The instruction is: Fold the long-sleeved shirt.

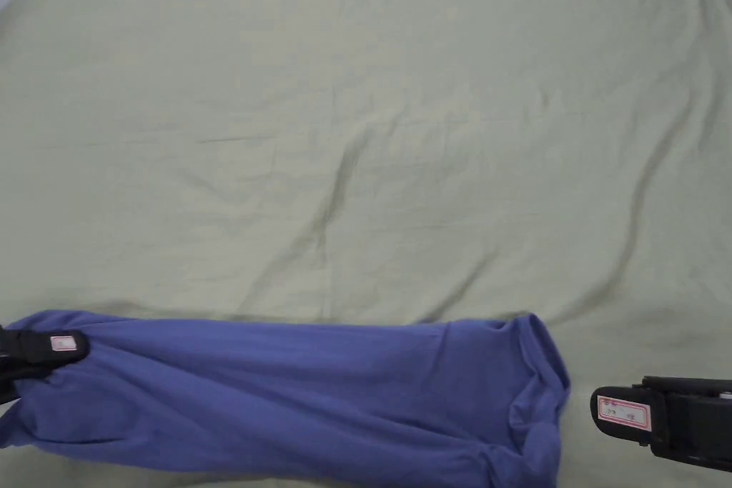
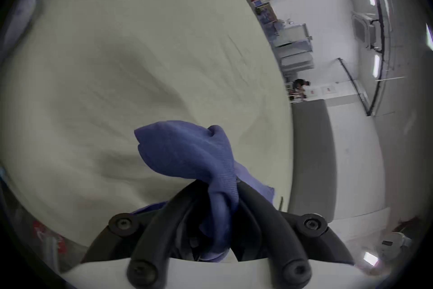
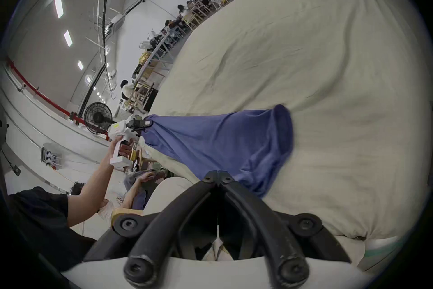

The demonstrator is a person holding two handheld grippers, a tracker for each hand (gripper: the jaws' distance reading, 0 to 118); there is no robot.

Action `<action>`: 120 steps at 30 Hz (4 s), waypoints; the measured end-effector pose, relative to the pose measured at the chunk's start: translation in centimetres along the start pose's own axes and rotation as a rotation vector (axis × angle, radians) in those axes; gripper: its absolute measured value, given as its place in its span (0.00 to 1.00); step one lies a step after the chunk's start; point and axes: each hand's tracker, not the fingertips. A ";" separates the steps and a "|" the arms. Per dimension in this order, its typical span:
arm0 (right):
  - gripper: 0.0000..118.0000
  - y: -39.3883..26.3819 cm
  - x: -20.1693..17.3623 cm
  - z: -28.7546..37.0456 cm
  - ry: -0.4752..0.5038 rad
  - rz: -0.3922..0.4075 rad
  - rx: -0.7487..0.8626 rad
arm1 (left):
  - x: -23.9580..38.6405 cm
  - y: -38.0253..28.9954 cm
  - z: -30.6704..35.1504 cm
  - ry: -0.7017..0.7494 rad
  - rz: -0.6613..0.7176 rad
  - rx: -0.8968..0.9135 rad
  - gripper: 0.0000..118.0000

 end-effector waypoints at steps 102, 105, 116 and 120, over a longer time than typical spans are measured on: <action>0.00 -0.5 9.0 -13.4 0.100 -0.570 -0.145 | 14.3 -6.9 -22.9 -0.122 -0.344 -0.455 0.21; 0.00 -0.4 8.0 -13.2 0.097 -0.559 -0.144 | 14.4 -7.7 -21.7 -0.094 -0.352 -0.440 0.16; 0.00 3.8 -9.0 -15.5 -0.058 -0.045 -0.052 | 12.0 -0.6 -10.6 0.144 -0.417 -0.242 0.14; 0.00 4.7 -17.0 -20.9 -0.033 0.072 -0.056 | 8.8 3.5 -5.3 0.336 -0.411 -0.187 0.14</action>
